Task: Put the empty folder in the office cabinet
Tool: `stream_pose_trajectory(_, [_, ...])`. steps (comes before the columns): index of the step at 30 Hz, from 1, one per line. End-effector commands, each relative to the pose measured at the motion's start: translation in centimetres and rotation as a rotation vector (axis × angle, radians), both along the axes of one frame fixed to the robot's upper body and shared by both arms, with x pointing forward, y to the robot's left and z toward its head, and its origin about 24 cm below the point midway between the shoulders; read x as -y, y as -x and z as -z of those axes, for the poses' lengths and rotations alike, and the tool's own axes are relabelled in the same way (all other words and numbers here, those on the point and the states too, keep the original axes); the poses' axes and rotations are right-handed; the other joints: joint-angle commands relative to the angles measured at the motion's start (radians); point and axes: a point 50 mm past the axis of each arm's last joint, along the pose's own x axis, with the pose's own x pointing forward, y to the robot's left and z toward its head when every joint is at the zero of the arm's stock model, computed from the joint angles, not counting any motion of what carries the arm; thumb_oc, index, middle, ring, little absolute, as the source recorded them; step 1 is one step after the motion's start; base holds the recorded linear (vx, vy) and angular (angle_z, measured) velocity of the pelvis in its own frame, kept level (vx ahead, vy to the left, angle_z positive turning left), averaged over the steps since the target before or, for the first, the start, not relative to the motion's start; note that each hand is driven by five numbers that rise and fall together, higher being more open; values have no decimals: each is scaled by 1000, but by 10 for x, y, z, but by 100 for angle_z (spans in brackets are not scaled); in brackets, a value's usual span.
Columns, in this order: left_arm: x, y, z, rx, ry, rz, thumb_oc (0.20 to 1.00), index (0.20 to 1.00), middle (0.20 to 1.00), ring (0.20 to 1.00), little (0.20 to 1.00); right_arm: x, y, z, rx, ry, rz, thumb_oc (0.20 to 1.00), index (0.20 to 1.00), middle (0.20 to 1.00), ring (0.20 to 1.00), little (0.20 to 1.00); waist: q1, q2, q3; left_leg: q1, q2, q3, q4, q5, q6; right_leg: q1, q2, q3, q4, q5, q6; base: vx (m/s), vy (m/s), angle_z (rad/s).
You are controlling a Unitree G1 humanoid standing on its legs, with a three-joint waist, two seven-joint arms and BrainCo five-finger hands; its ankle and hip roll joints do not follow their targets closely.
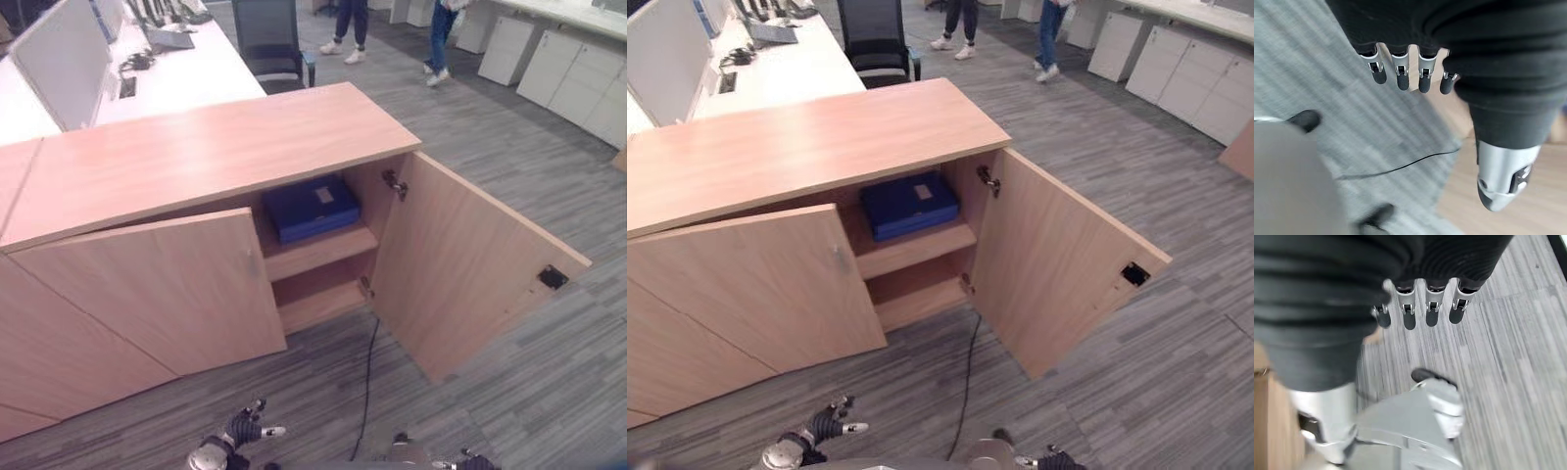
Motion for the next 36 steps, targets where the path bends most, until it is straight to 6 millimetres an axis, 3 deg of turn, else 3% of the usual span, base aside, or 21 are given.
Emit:
stream_pose_trajectory(1, [17, -40, -12, 133, 5, 82, 1000, 1000, 1000, 1000, 1000, -5, -3, 1, -1, -5, -25, 1000, 1000, 1000, 1000, 1000, -17, 19, 37, 48, -49, -60, 18, -82, 55, -30, 19, 9, 87, 98, 14, 62, -196, 36])
stream_pose_trajectory(5, [8, -28, -3, 63, -55, 61, 1000, 1000, 1000, 1000, 1000, -5, -1, 1, -7, -6, -39, 1000, 1000, 1000, 1000, 1000, -25, 21, 16, 56, -14, -57, 15, -68, 13, 8, 41, -15, 42, 93, 18, 84, -309, 13])
stream_pose_trajectory(7, [5, -22, 0, 39, -68, 27, 1000, 1000, 1000, 1000, 1000, -4, -1, 1, -3, -3, -52, 1000, 1000, 1000, 1000, 1000, -29, 34, 14, 44, 24, -56, 23, -45, -5, 20, 69, -22, 39, 72, 7, 37, -386, -8])
stream_pose_trajectory(8, [1, -19, 1, 24, -75, -1, 1000, 1000, 1000, 1000, 1000, -2, -5, -1, 8, 6, -70, 1000, 1000, 1000, 1000, 1000, -34, 49, 17, 25, 62, -57, 48, -5, -24, 37, 105, -31, 28, 43, -16, 13, -342, 0])
stream_pose_trajectory(9, [1, -19, 1, 25, -75, -1, 1000, 1000, 1000, 1000, 1000, -1, -5, -1, 8, 7, -71, 1000, 1000, 1000, 1000, 1000, -35, 52, 17, 23, 65, -59, 48, -5, -25, 38, 107, -34, 27, 43, -17, 0, -333, 5])
stream_pose_trajectory(11, [0, -15, 4, 0, -84, -7, 1000, 1000, 1000, 1000, 1000, 1, -8, -2, 22, 12, -64, 1000, 1000, 1000, 1000, 1000, -41, 68, 21, 1, 102, -62, 85, 60, -47, 63, 143, -51, 9, 19, -38, 17, -263, 2])
stream_pose_trajectory(13, [0, -15, 4, -8, -94, 2, 1000, 1000, 1000, 1000, 1000, 7, -10, -5, 40, 25, -34, 1000, 1000, 1000, 1000, 1000, -48, 80, 24, -30, 139, -60, 131, 152, -67, 91, 170, -75, -3, -5, -57, 74, -310, -8])
stream_pose_trajectory(14, [2, -12, 5, -19, -89, 13, 1000, 1000, 1000, 1000, 1000, 19, -15, -10, 66, 53, 9, 1000, 1000, 1000, 1000, 1000, -60, 73, 29, -47, 165, -35, 210, 223, -70, 116, 188, -83, -12, -20, -84, 93, -249, -10])
stream_pose_trajectory(16, [2, -10, 6, -24, -90, 32, 1000, 1000, 1000, 1000, 1000, 29, -21, -15, 95, 70, 42, 1000, 1000, 1000, 1000, 1000, -66, 63, 32, -62, 182, -9, 271, 244, -63, 132, 197, -82, -17, -34, -97, 99, -229, 1])
stream_pose_trajectory(18, [2, -10, 6, -24, -90, 32, 1000, 1000, 1000, 1000, 1000, 29, -21, -15, 95, 70, 42, 1000, 1000, 1000, 1000, 1000, -66, 64, 33, -63, 183, -9, 274, 242, -63, 132, 198, -82, -16, -34, -98, 74, -131, -7])
stream_pose_trajectory(19, [7, -9, 6, -24, -85, 69, 1000, 1000, 1000, 1000, 1000, 51, -33, -29, 153, 117, 105, 1000, 1000, 1000, 1000, 1000, -46, 56, 38, -118, 124, -33, 284, 191, -35, 152, 206, -70, -19, -54, -107, 91, -121, -23])
stream_pose_trajectory(20, [7, -9, 6, -24, -85, 70, 1000, 1000, 1000, 1000, 1000, 52, -33, -29, 153, 117, 106, 1000, 1000, 1000, 1000, 1000, -46, 56, 38, -119, 121, -34, 289, 187, -34, 153, 204, -71, -19, -56, -105, 168, -194, -18])
stream_pose_trajectory(21, [9, -9, 6, -25, -78, 90, 1000, 1000, 1000, 1000, 1000, 68, -43, -40, 201, 149, 150, 1000, 1000, 1000, 1000, 1000, -28, 46, 36, -146, 43, -46, 226, 85, -5, 162, 207, -70, -19, -63, -107, 116, -84, -9])
stream_pose_trajectory(23, [10, -5, 7, -30, -76, 100, 1000, 1000, 1000, 1000, 1000, 79, -58, -52, 262, 173, 179, 1000, 1000, 1000, 1000, 1000, -10, 38, 41, -168, -1, -72, 181, 59, -3, 177, 209, -59, -19, -73, -101, 105, -56, 8])
stream_pose_trajectory(24, [10, -5, 7, -29, -76, 100, 1000, 1000, 1000, 1000, 1000, 79, -58, -52, 263, 173, 179, 1000, 1000, 1000, 1000, 1000, -10, 37, 42, -166, -2, -72, 180, 59, -2, 179, 208, -59, -19, -74, -101, 68, -37, 4])
stream_pose_trajectory(25, [7, -5, 5, -24, -85, 129, 1000, 1000, 1000, 1000, 1000, 98, -83, -75, 375, 214, 239, 1000, 1000, 1000, 1000, 1000, 0, 32, 42, -165, -17, -104, 170, 44, 1, 187, 219, -46, -19, -75, -102, 57, -32, -9])
stream_pose_trajectory(28, [5, -2, 5, -26, -83, 143, 1000, 1000, 1000, 1000, 1000, 120, -101, -102, 494, 247, 313, 1000, 1000, 1000, 1000, 1000, 0, 32, 25, -119, -20, -107, 127, 30, 6, 196, 222, -43, -17, -72, -99, 80, 16, -38])
stream_pose_trajectory(31, [5, 0, 5, -30, -79, 144, 1000, 1000, 1000, 1000, 1000, 127, -105, -112, 527, 263, 336, 1000, 1000, 1000, 1000, 1000, 2, 32, 23, -99, -20, -102, 111, 28, 7, 201, 223, -37, -16, -72, -98, 42, 32, -6])
stream_pose_trajectory(33, [5, 10, 8, -65, -83, 162, 1000, 1000, 1000, 1000, 1000, 148, -120, -141, 612, 316, 377, 1000, 1000, 1000, 1000, 1000, 4, 28, 12, -58, -18, -95, 77, 16, 14, 203, 220, -29, -10, -67, -93, 55, 71, -5])
stream_pose_trajectory(35, [6, 12, 9, -75, -82, 172, 1000, 1000, 1000, 1000, 1000, 153, -122, -148, 627, 330, 385, 1000, 1000, 1000, 1000, 1000, 6, 27, 9, -45, -18, -88, 67, 13, 16, 203, 219, -26, -10, -66, -91, 42, 48, -8])
stream_pose_trajectory(36, [7, 17, 10, -93, -78, 190, 1000, 1000, 1000, 1000, 1000, 159, -133, -164, 677, 347, 392, 1000, 1000, 1000, 1000, 1000, 8, 25, 0, -27, -20, -75, 51, 8, 21, 202, 218, -20, -9, -62, -85, 48, 58, -5])
